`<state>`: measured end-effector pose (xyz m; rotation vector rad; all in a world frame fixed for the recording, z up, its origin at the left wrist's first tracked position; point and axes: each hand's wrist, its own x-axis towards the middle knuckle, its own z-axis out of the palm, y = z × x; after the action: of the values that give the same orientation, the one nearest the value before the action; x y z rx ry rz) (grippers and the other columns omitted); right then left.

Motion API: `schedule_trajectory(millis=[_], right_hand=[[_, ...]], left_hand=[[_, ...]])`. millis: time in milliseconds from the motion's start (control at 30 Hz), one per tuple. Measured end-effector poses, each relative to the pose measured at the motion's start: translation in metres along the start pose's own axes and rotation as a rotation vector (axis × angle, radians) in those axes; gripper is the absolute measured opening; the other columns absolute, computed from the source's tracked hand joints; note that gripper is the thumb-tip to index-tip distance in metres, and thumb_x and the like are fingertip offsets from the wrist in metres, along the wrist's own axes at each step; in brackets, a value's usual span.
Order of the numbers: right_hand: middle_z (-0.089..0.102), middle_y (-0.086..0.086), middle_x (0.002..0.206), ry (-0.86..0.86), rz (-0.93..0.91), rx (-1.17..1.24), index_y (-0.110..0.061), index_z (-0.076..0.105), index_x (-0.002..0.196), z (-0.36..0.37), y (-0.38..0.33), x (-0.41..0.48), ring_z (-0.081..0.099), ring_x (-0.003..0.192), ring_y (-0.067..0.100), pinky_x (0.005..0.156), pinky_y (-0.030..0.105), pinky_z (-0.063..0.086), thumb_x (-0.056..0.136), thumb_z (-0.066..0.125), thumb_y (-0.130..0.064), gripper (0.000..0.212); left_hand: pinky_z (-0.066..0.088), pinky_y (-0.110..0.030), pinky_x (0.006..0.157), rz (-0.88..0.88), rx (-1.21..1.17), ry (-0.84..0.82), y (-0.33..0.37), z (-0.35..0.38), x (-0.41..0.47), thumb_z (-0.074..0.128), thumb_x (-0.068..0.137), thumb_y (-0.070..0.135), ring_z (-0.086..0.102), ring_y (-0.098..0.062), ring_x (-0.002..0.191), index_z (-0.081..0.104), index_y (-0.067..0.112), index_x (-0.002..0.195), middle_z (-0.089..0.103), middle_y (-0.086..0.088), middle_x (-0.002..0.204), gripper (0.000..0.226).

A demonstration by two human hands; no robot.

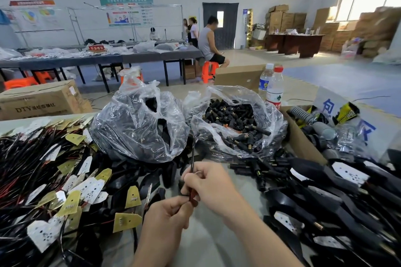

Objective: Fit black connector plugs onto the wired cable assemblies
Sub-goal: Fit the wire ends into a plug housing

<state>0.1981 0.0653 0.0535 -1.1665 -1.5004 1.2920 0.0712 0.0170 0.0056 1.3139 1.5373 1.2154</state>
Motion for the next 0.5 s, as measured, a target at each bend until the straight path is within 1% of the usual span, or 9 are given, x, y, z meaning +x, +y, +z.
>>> schedule_trajectory(millis=[67,133,200,233,267,333,367,400,500], right_hand=[[0.072,0.007,0.066,0.072,-0.039,-0.002,-0.009,0.067,0.074,-0.005,0.006,-0.002,0.058,0.051,0.013,0.051,0.029,0.051,0.089,0.056,-0.001,0.020],[0.074,0.006,0.068,0.227,-0.100,0.000,-0.015,0.068,0.078,-0.013,0.014,-0.002,0.061,0.056,0.012,0.056,0.030,0.051,0.092,0.058,-0.006,0.019],[0.074,0.005,0.070,0.345,-0.140,0.061,-0.022,0.069,0.082,-0.022,0.023,-0.003,0.058,0.056,0.012,0.057,0.030,0.047,0.095,0.060,-0.011,0.020],[0.074,0.005,0.070,0.368,-0.147,0.093,-0.025,0.070,0.083,-0.025,0.027,-0.004,0.054,0.054,0.012,0.055,0.030,0.045,0.096,0.061,-0.012,0.021],[0.074,0.006,0.070,0.379,-0.145,0.114,-0.027,0.072,0.083,-0.026,0.033,-0.005,0.051,0.053,0.012,0.055,0.031,0.043,0.096,0.063,-0.013,0.021],[0.073,0.006,0.069,0.391,-0.111,0.116,-0.029,0.075,0.082,-0.025,0.043,-0.008,0.048,0.051,0.011,0.055,0.031,0.041,0.093,0.068,-0.016,0.018],[0.073,0.006,0.069,0.396,-0.086,0.112,-0.028,0.077,0.081,-0.024,0.047,-0.008,0.049,0.051,0.011,0.055,0.030,0.041,0.091,0.071,-0.017,0.016],[0.073,0.008,0.068,0.400,-0.063,0.121,-0.027,0.079,0.080,-0.023,0.050,-0.009,0.051,0.052,0.012,0.054,0.029,0.042,0.089,0.073,-0.016,0.016],[0.072,0.010,0.068,0.399,-0.047,0.173,-0.026,0.079,0.079,-0.027,0.051,-0.008,0.058,0.053,0.015,0.049,0.026,0.046,0.091,0.070,-0.005,0.027]], left_hand=[[0.033,-0.027,0.051,0.045,0.106,0.015,0.003,-0.002,-0.002,0.058,0.063,0.057,0.042,-0.008,0.045,0.073,0.022,0.066,0.054,-0.001,0.047,0.039],[0.042,-0.025,0.054,0.057,0.171,0.049,0.007,-0.006,-0.003,0.062,0.063,0.060,0.051,-0.004,0.048,0.078,0.035,0.075,0.064,0.002,0.056,0.031],[0.047,-0.018,0.058,0.082,0.242,0.103,0.010,-0.009,-0.004,0.072,0.071,0.049,0.060,0.002,0.056,0.077,0.048,0.080,0.070,0.013,0.064,0.010],[0.046,-0.011,0.060,0.103,0.283,0.126,0.010,-0.012,-0.003,0.076,0.076,0.038,0.064,0.004,0.065,0.076,0.050,0.080,0.071,0.019,0.069,0.013],[0.045,-0.006,0.067,0.136,0.336,0.149,0.009,-0.014,-0.001,0.078,0.078,0.025,0.065,0.008,0.075,0.076,0.049,0.081,0.072,0.025,0.075,0.024],[0.037,0.000,0.084,0.229,0.493,0.196,0.009,-0.017,0.004,0.076,0.080,0.011,0.060,0.011,0.095,0.077,0.041,0.098,0.068,0.032,0.093,0.035],[0.034,-0.003,0.093,0.274,0.594,0.205,0.009,-0.017,0.009,0.076,0.081,0.010,0.056,0.008,0.105,0.075,0.035,0.110,0.065,0.030,0.104,0.038],[0.031,-0.009,0.100,0.309,0.684,0.208,0.009,-0.016,0.014,0.075,0.082,0.011,0.054,0.002,0.113,0.072,0.030,0.120,0.065,0.023,0.114,0.042],[0.031,-0.021,0.108,0.338,0.808,0.182,0.012,-0.008,0.032,0.071,0.086,0.021,0.047,-0.009,0.128,0.063,0.024,0.136,0.061,0.011,0.135,0.050]])
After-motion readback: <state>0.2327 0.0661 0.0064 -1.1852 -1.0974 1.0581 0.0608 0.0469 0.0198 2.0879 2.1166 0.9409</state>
